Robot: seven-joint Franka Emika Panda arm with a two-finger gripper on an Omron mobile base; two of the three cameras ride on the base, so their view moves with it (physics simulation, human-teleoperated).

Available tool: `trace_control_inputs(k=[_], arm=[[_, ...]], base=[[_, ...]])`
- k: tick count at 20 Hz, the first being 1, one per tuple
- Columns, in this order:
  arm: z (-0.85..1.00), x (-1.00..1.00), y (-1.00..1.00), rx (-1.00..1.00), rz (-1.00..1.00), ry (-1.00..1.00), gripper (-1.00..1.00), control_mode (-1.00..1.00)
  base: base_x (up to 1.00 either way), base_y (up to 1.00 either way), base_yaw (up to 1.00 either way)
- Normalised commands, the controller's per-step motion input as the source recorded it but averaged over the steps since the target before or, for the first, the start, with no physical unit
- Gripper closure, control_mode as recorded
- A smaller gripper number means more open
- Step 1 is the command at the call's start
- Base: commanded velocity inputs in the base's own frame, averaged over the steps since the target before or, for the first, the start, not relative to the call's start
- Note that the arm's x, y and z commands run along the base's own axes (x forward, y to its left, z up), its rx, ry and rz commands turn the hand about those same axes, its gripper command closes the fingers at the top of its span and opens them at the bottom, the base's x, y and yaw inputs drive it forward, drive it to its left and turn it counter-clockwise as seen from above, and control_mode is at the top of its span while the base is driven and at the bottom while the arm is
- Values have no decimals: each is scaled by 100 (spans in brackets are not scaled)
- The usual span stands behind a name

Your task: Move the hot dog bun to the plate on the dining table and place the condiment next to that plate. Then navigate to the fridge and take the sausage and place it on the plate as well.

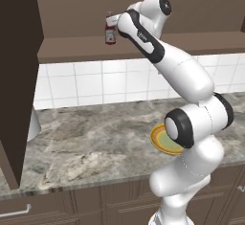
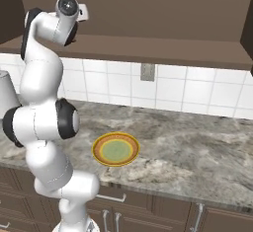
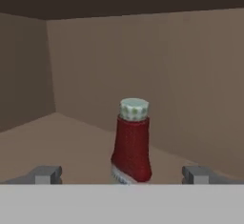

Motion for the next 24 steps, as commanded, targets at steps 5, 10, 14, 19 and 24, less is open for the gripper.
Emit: trace_control_inputs(k=[5,10,14,19,24], arm=[[0,17,0,-14,0,-17,-100,-100],[-2,11,1,-2,0,-7,-100,-100],[-20,1,0,0,0,0,-100,-100],[-4,2,0,1,0,0,-100,-100],[0,19,0,0,0,0,-100,-100]], base=[[0,0,0],[0,0,0],[0,0,0],[0,0,0],[0,0,0]])
